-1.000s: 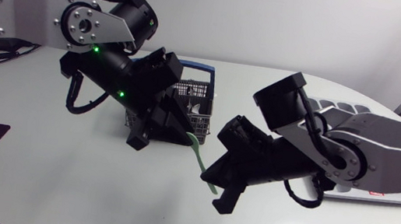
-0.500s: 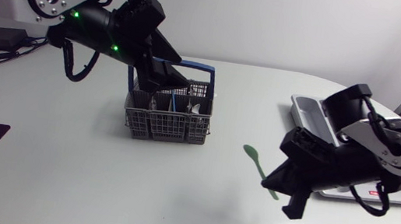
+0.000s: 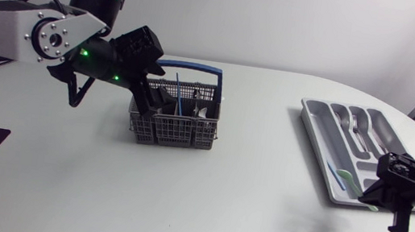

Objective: Unload the cutlery basket into the drawer organizer.

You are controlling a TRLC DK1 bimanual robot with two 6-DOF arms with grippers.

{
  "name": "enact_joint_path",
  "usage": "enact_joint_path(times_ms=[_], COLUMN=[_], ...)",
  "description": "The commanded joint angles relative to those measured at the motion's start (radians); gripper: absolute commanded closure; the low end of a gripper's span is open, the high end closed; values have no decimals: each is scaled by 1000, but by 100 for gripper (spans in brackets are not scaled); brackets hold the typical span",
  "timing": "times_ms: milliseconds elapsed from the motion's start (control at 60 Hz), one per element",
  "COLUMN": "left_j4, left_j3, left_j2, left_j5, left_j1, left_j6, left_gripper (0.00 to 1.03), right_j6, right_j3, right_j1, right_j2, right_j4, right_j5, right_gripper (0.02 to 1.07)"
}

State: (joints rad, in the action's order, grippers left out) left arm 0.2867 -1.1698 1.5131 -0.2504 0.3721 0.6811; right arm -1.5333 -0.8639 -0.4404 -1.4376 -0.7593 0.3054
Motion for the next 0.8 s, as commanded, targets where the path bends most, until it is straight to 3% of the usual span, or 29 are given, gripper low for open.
enact_joint_path(times_ms=[0,317,433,700,783], left_j4=[-24,-78,-84,-118,-130], left_j3=[38,94,105,157,171], left_j2=[-22,-37,-48,-82,-87], left_j5=[23,89,109,154,157], left_j1=[11,42,44,64,64], left_j6=[5,-34,-46,-63,-63], left_gripper=[10,10,10,10,10], right_j6=[-165,-360,-453,-559,-574], right_j3=[-73,-218,-205,-178,-152], right_j1=[-67,-218,-241,-256,-256], right_j2=[-57,-264,-307,-343,-345], right_j4=[-8,161,288,393,446], right_j5=[-14,-112,-152,-198,-215], right_gripper=[101,101,101,101,92])
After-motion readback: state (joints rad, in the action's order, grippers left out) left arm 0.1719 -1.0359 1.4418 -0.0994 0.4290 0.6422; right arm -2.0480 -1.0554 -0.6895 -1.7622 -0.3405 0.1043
